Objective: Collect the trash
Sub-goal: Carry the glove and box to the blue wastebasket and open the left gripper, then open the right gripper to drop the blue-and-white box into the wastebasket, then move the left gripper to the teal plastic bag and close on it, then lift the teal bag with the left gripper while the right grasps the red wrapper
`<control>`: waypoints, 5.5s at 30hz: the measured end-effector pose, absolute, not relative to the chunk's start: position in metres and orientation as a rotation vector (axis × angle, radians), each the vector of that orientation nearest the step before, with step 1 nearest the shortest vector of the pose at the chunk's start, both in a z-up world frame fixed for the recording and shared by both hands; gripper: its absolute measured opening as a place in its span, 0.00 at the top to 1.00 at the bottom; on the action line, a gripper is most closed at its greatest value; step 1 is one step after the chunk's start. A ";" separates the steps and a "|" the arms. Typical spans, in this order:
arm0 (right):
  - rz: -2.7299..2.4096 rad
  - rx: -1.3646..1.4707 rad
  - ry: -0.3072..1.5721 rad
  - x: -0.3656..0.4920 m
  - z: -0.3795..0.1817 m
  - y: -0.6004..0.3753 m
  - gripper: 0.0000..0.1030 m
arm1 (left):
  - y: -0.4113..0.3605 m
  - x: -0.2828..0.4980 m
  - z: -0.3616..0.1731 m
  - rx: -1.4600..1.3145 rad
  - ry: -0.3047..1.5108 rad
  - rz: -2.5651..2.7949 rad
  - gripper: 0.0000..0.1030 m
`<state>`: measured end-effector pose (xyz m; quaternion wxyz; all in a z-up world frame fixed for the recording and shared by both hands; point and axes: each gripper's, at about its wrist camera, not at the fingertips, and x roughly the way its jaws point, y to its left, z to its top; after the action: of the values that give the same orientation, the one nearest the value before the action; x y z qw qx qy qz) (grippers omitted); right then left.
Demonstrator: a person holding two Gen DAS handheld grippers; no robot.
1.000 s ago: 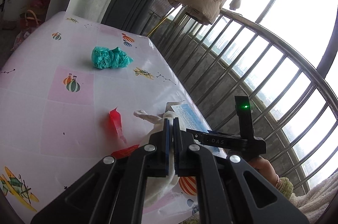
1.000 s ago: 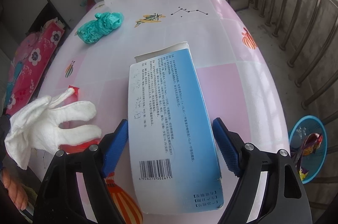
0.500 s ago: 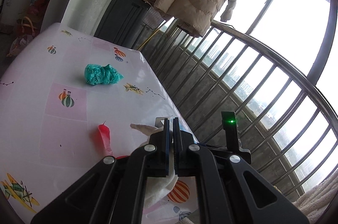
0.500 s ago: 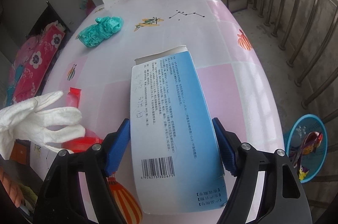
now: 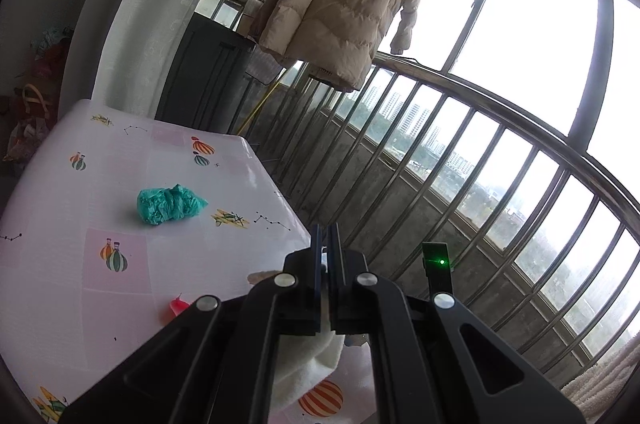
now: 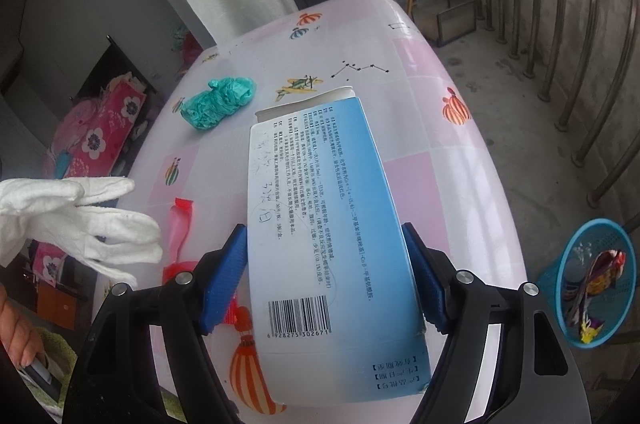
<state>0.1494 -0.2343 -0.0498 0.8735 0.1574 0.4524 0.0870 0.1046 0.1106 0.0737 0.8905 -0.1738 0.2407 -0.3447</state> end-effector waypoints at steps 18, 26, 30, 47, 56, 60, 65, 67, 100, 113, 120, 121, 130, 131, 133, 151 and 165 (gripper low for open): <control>-0.233 0.611 0.678 0.040 -0.012 -0.416 0.31 | -0.055 0.141 0.118 -0.246 0.598 -1.059 0.99; -0.576 0.867 0.598 -0.037 -0.061 -0.513 0.31 | -0.217 0.136 0.086 -0.070 0.736 -1.267 0.98; -0.647 0.974 0.589 -0.049 -0.094 -0.536 0.31 | -0.296 0.133 0.051 0.004 0.842 -1.319 0.98; -0.808 1.223 0.636 -0.090 -0.178 -0.580 0.31 | -0.478 0.135 -0.087 0.152 1.191 -1.239 0.61; -0.717 1.269 0.651 -0.053 -0.205 -0.598 0.22 | -0.387 0.145 -0.024 0.163 1.028 -1.169 0.48; -0.802 1.239 0.800 -0.042 -0.238 -0.603 0.16 | -0.327 0.146 0.005 0.160 0.945 -1.103 0.39; -0.843 1.270 0.751 -0.065 -0.236 -0.589 0.16 | -0.244 0.152 0.020 0.122 0.870 -0.957 0.36; -0.841 1.258 0.741 -0.064 -0.231 -0.590 0.16 | -0.211 0.155 0.024 0.089 0.852 -0.895 0.36; 0.230 0.665 0.895 0.213 -0.054 -0.308 0.53 | 0.137 0.211 0.015 -0.305 0.684 -0.386 0.34; 0.380 0.767 1.027 0.355 -0.065 -0.209 0.55 | 0.147 0.342 -0.026 -0.500 0.844 -0.447 0.59; 0.407 0.745 1.187 0.397 -0.095 -0.160 0.53 | 0.141 0.369 -0.066 -0.563 0.983 -0.467 0.67; 0.425 0.754 1.184 0.396 -0.095 -0.155 0.54 | 0.143 0.367 -0.068 -0.568 0.987 -0.459 0.68; 0.598 0.642 1.298 0.373 -0.087 -0.110 0.73 | 0.189 0.316 -0.072 -0.633 0.975 -0.436 0.77; 0.625 0.618 1.319 0.368 -0.087 -0.101 0.73 | 0.196 0.304 -0.071 -0.636 0.970 -0.434 0.77; 0.687 0.560 1.358 0.359 -0.088 -0.080 0.73 | 0.210 0.275 -0.070 -0.638 0.963 -0.428 0.77; 1.073 -0.069 1.358 0.220 -0.055 0.025 0.67 | 0.214 0.049 -0.059 -0.586 1.101 -0.430 0.75; 0.654 0.040 1.120 0.196 -0.061 -0.077 0.55 | 0.201 0.059 -0.040 -0.512 1.007 -0.441 0.63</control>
<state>0.1957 -0.0775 -0.0605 0.7969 0.0185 0.5214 0.3045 0.0594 0.2015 -0.0398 0.8216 -0.2407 0.4734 -0.2071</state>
